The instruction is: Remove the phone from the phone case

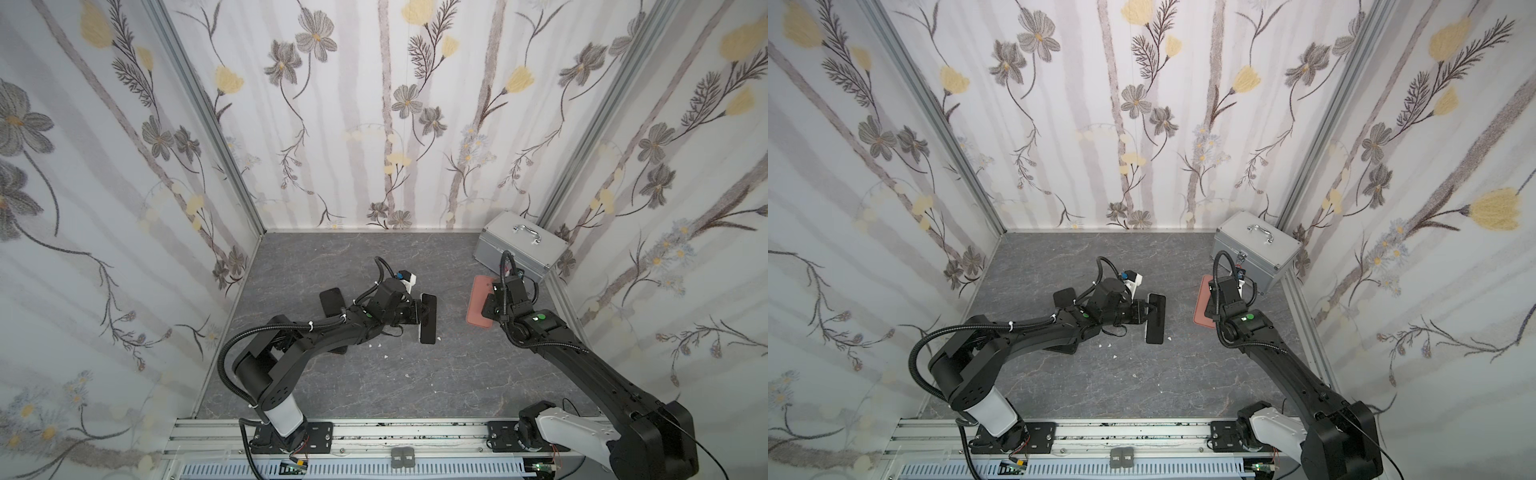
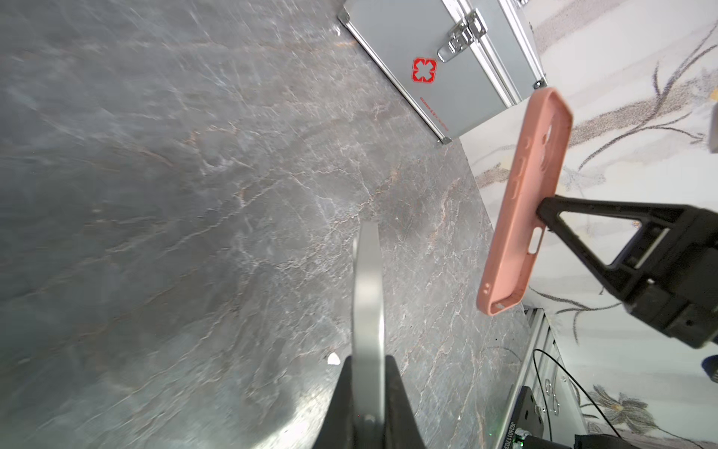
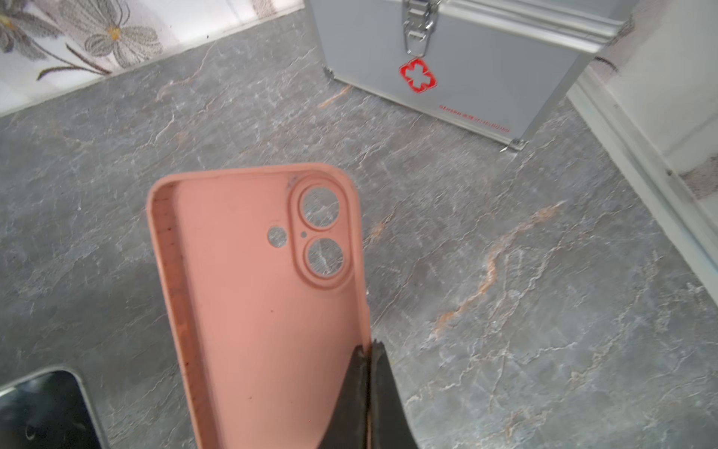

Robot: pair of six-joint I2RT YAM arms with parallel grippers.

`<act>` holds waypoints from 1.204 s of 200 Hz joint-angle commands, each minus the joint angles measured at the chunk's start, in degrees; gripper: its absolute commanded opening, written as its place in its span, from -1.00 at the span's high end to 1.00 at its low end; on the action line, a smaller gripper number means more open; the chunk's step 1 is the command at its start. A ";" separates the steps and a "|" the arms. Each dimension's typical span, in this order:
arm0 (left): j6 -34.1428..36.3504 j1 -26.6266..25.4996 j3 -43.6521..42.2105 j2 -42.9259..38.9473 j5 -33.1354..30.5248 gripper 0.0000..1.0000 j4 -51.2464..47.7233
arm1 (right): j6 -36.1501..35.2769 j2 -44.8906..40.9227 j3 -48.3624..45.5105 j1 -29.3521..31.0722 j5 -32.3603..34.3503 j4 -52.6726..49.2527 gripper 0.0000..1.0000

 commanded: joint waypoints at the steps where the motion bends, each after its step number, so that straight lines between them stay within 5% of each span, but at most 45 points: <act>1: -6.47 -1.18 2.97 3.78 -0.68 1.00 4.74 | -6.22 -0.53 0.54 -2.78 -4.48 0.72 1.00; 54: -13.48 -1.66 7.43 11.09 1.00 1.00 4.69 | -11.86 8.24 4.98 -3.37 -6.73 -9.04 1.00; 241: -19.17 -4.49 8.01 18.44 2.42 1.00 6.21 | -13.49 26.67 5.68 0.93 -9.36 -7.09 1.00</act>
